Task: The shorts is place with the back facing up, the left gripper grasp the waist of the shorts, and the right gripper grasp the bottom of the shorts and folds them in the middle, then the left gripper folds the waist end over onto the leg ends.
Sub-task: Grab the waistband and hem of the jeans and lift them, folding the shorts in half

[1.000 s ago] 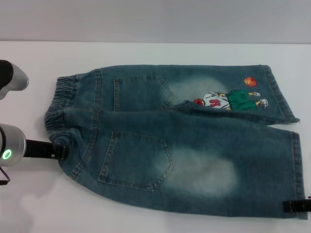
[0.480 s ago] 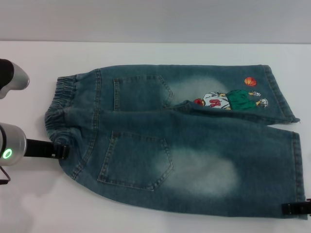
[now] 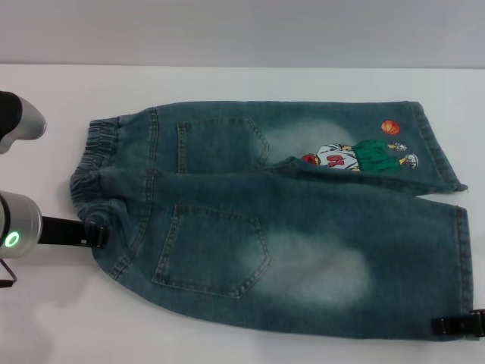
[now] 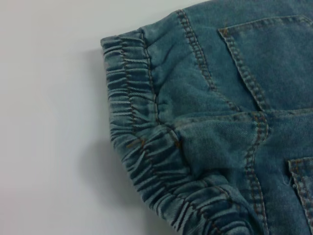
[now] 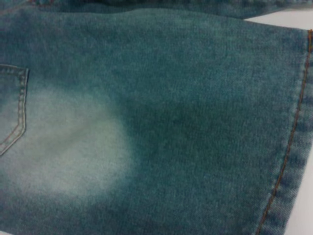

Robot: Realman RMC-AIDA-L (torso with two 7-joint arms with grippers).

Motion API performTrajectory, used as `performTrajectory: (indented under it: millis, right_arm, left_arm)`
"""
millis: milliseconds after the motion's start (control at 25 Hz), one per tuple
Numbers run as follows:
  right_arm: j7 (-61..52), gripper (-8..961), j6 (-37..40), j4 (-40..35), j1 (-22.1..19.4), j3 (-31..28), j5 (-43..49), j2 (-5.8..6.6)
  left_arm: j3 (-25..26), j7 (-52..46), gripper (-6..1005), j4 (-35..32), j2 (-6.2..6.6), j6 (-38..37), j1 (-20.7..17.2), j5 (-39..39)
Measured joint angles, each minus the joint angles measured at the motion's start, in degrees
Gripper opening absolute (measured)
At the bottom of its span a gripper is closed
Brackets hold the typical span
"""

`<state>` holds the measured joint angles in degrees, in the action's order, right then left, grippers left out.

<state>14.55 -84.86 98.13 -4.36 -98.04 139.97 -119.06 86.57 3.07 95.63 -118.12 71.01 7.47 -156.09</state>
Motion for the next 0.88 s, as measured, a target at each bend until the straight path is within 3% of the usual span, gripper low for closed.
performTrajectory:
  millis: [520,880]
  right_arm:
    - [0.08,652,0.37,0.02,0.49,-0.06,-1.68,0.06]
    - [1.88,463,0.24,0.42,1.21,-0.25,-3.69,0.2]
  left_arm:
    - [0.0,0.0,196,0.0,0.0,-0.09,0.09,0.0]
    - [0.03,0.0,197,0.0,0.0,-0.09,0.29,0.0]
